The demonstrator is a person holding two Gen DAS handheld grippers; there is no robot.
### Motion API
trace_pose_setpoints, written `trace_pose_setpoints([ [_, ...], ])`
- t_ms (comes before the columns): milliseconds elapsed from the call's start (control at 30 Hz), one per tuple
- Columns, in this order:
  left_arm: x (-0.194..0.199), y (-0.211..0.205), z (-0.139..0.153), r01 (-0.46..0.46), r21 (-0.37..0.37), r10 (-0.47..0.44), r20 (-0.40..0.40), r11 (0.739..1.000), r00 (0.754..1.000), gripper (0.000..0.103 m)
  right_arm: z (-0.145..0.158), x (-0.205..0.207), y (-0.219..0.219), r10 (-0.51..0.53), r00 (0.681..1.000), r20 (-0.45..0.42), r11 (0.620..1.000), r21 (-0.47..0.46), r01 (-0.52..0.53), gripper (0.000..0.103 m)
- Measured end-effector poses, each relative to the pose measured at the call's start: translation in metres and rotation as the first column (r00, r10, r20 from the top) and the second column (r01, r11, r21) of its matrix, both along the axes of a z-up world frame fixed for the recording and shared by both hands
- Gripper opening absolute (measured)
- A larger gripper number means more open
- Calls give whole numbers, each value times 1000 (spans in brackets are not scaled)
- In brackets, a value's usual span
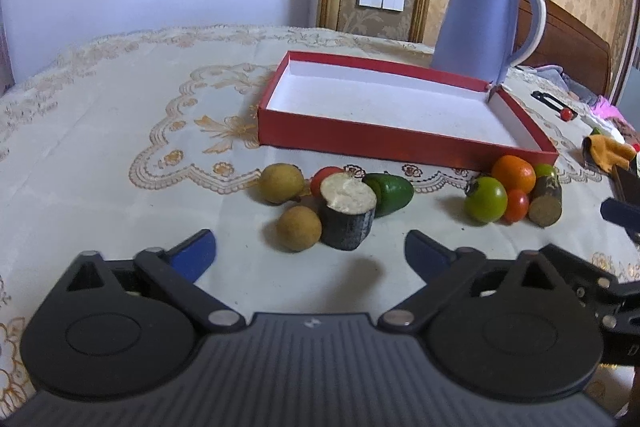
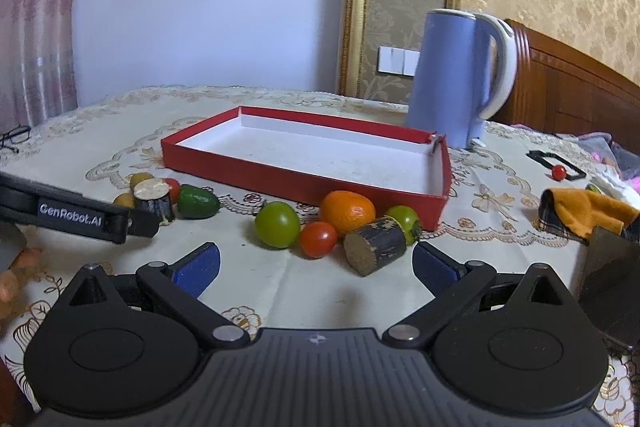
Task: Organize fruits
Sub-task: 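Lower the left tool onto a brown longan and close on it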
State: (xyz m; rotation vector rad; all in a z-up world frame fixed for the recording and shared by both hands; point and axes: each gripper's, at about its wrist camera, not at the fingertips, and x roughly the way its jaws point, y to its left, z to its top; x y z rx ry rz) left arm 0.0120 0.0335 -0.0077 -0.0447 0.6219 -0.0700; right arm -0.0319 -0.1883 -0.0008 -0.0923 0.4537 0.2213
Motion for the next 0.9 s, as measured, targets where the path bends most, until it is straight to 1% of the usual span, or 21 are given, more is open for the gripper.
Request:
trace_pose_setpoints([
  [100, -2, -1, 1, 6, 19, -6, 5, 1000, 1000, 91, 2, 3, 0, 22, 999, -25, 1000, 20, -22, 103],
  [167, -1, 1, 0, 6, 26, -6, 1, 1000, 1000, 86, 2, 4, -1, 28, 999, -36, 999, 43, -26, 103],
  [267, -2, 5, 0, 18, 28, -18, -7, 999, 1000, 78, 3, 1, -4, 32, 999, -20, 998, 58, -31, 102],
  [300, -2, 7, 0, 21, 29, -21, -9, 999, 1000, 72, 2, 0, -5, 27, 999, -18, 998, 58, -26, 100],
  [333, -2, 9, 0, 28, 31, -27, -13, 999, 1000, 63, 2, 0, -6, 18, 1000, -19, 999, 51, -17, 98],
  [367, -2, 10, 0, 35, 34, -35, -18, 999, 999, 58, 1, 1, -7, 12, 1000, -19, 999, 46, -12, 96],
  [433, -3, 14, 0, 43, 44, -42, -28, 998, 999, 39, 0, 1, -9, 1, 1000, -21, 999, 45, 0, 86],
  [467, -3, 16, 0, 39, 53, -38, -29, 998, 999, 36, -1, 1, -11, 0, 1000, -24, 999, 49, 2, 84],
  [600, -1, 23, 2, 33, 79, -32, -19, 996, 999, 33, -3, 2, -12, -6, 1000, -20, 999, 44, 7, 84],
  [767, 8, 13, 2, 102, 106, -101, -14, 989, 995, 31, -4, 4, -17, -21, 999, -27, 998, 64, 23, 84],
  [867, 16, 7, 0, 113, 132, -113, -14, 985, 994, 30, -4, 4, -18, -26, 999, -25, 998, 61, 27, 84],
  [900, 19, 7, 0, 114, 128, -113, -15, 985, 993, 28, -4, 4, -18, -29, 999, -22, 998, 56, 30, 84],
])
